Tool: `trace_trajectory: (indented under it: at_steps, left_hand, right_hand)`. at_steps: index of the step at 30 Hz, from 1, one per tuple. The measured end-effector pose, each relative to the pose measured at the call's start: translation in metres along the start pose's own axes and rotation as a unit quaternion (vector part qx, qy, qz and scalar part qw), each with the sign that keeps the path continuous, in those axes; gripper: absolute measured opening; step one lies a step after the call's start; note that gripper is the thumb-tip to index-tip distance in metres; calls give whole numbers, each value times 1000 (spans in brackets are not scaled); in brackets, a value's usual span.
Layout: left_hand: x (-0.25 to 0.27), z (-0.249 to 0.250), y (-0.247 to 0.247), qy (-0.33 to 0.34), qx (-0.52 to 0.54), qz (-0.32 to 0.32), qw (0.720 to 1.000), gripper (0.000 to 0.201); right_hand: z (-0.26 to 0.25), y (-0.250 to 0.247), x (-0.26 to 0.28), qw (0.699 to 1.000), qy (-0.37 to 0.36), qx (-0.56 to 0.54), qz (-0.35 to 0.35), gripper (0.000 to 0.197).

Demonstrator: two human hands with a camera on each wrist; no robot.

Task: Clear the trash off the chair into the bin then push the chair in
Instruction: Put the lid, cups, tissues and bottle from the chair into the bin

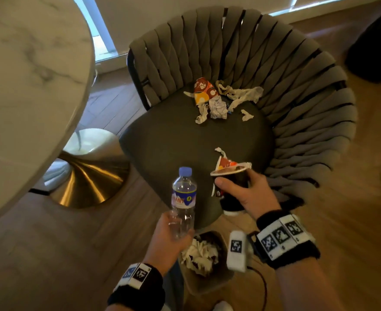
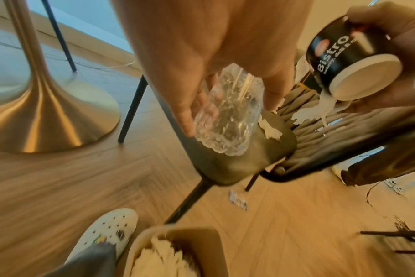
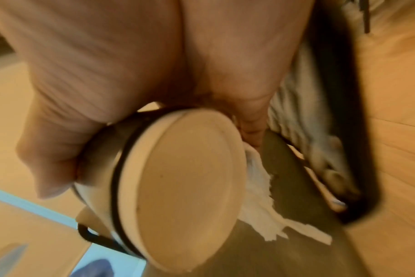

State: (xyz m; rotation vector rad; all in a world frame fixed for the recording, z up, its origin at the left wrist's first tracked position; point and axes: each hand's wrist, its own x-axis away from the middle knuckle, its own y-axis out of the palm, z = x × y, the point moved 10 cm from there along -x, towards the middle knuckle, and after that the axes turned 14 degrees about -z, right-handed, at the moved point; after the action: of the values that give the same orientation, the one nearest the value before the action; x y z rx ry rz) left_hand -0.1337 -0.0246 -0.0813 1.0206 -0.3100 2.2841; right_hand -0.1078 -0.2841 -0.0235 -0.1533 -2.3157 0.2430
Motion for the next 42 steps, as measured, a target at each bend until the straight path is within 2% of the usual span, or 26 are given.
trace_trajectory:
  at_steps: [2, 4, 7, 11, 12, 14, 15, 17, 18, 20, 21, 22, 23, 25, 27, 29, 31, 35, 38, 40, 42]
  left_hand:
    - [18, -19, 25, -13, -16, -33, 999, 51]
    - [26, -50, 48, -54, -51, -58, 996, 46]
    - [16, -110, 70, -116, -156, -79, 978, 29]
    - [-44, -242, 93, -151, -226, -101, 957, 51]
    - [-47, -240, 94, -158, -199, -96, 962, 46]
    - [-54, -232, 92, -135, -128, -62, 981, 23]
    - [-63, -234, 91, -122, -98, -48, 986, 22]
    - [-83, -247, 87, -103, -53, -20, 993, 42]
    - [-91, -251, 86, -89, -55, -20, 994, 57]
    - [-106, -269, 86, -102, -94, -28, 990, 89]
    - [-107, -273, 85, -117, -112, -31, 986, 103]
    - [-108, -279, 83, -127, -126, -31, 983, 108]
    - [-105, -278, 81, -134, -142, -25, 980, 102]
    - [-90, -268, 75, -145, -174, -7, 974, 65]
    - [-68, -245, 69, -147, -197, 0, 969, 33]
    - [-48, -220, 64, -128, -191, -6, 973, 16]
    - [-32, -180, 58, -95, -194, -15, 976, 10]
    - [-18, -83, 25, -28, -202, 18, 979, 14]
    - [-29, -10, -1, 18, -209, 31, 977, 15]
    - [-45, 33, -14, 37, -216, 19, 976, 14]
    - [-66, 75, -27, 62, -225, 17, 972, 11]
  right_hand:
    - [38, 25, 36, 998, 25, -51, -36, 72]
    - [86, 54, 67, 990, 66, -92, -80, 61]
    - [171, 80, 78, 983, 157, -48, -77, 69]
    - [266, 108, 53, 970, 230, -69, -45, 90]
    - [282, 113, 42, 968, 236, -84, -36, 92]
    - [316, 126, 16, 964, 240, -109, -26, 89]
    - [330, 131, 4, 963, 238, -125, -20, 89]
    - [355, 139, -20, 963, 223, -148, -6, 101]
    - [365, 143, -29, 967, 210, -148, -5, 105]
    - [373, 144, -36, 971, 202, -129, 0, 105]
    - [371, 143, -36, 972, 200, -125, 0, 102]
    - [371, 142, -35, 972, 197, -127, -2, 97]
    - [370, 141, -32, 972, 196, -129, -7, 92]
    - [364, 138, -26, 976, 191, -104, -17, 80]
    - [351, 131, -17, 978, 194, -69, -19, 57]
    - [327, 120, -8, 980, 185, -66, -12, 30]
    - [285, 102, 1, 984, 160, -72, 6, 16]
    - [165, 57, 2, 992, 82, -81, 45, 13]
    - [67, 10, -24, 992, -11, -45, 121, 12]
    - [23, -16, -55, 984, -12, 31, 176, 30]
    - [6, -24, -93, 979, 54, 106, 164, 46]
